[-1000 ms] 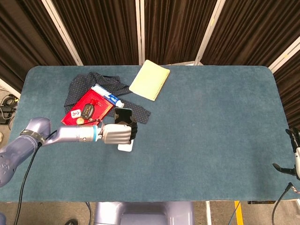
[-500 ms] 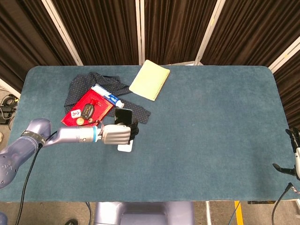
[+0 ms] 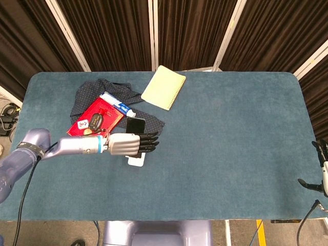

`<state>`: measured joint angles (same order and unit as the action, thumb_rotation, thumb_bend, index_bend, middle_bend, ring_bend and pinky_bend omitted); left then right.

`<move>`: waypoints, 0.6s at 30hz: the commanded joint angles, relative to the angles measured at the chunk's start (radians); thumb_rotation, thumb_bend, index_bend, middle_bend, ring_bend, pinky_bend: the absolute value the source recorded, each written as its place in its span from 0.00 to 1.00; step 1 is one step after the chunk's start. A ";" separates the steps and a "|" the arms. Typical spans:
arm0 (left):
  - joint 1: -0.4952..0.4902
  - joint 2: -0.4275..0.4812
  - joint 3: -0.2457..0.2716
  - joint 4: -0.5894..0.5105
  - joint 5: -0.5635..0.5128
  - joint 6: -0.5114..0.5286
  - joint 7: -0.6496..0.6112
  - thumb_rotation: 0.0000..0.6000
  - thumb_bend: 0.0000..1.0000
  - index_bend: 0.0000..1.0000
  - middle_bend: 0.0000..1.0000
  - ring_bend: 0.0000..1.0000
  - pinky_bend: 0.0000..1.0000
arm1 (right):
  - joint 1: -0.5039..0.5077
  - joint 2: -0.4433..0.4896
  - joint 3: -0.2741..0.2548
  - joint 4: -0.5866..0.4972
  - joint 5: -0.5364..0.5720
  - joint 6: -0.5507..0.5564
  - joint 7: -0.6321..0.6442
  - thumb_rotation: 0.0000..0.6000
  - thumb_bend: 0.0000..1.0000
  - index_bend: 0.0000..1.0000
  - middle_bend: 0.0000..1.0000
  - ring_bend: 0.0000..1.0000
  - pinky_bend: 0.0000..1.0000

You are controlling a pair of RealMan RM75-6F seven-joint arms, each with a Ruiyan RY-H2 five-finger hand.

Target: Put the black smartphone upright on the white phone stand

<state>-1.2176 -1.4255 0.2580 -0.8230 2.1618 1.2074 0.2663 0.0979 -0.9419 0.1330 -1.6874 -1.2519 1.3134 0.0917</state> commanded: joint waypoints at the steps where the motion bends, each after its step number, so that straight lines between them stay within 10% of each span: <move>1: 0.020 0.026 -0.019 -0.014 -0.027 0.042 -0.010 1.00 0.00 0.00 0.00 0.00 0.00 | -0.001 0.002 -0.001 -0.005 -0.005 0.003 0.002 1.00 0.00 0.00 0.00 0.00 0.00; 11: 0.274 0.063 -0.237 -0.186 -0.399 0.245 -0.085 1.00 0.00 0.00 0.00 0.00 0.00 | -0.009 0.013 -0.009 -0.022 -0.039 0.021 0.015 1.00 0.00 0.00 0.00 0.00 0.00; 18: 0.551 0.156 -0.244 -0.562 -0.703 0.259 -0.096 1.00 0.00 0.00 0.00 0.00 0.00 | -0.011 0.019 -0.019 -0.042 -0.073 0.032 0.012 1.00 0.00 0.00 0.00 0.00 0.00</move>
<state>-0.8359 -1.3294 0.0342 -1.1747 1.6233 1.4325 0.1812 0.0877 -0.9239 0.1155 -1.7269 -1.3219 1.3439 0.1049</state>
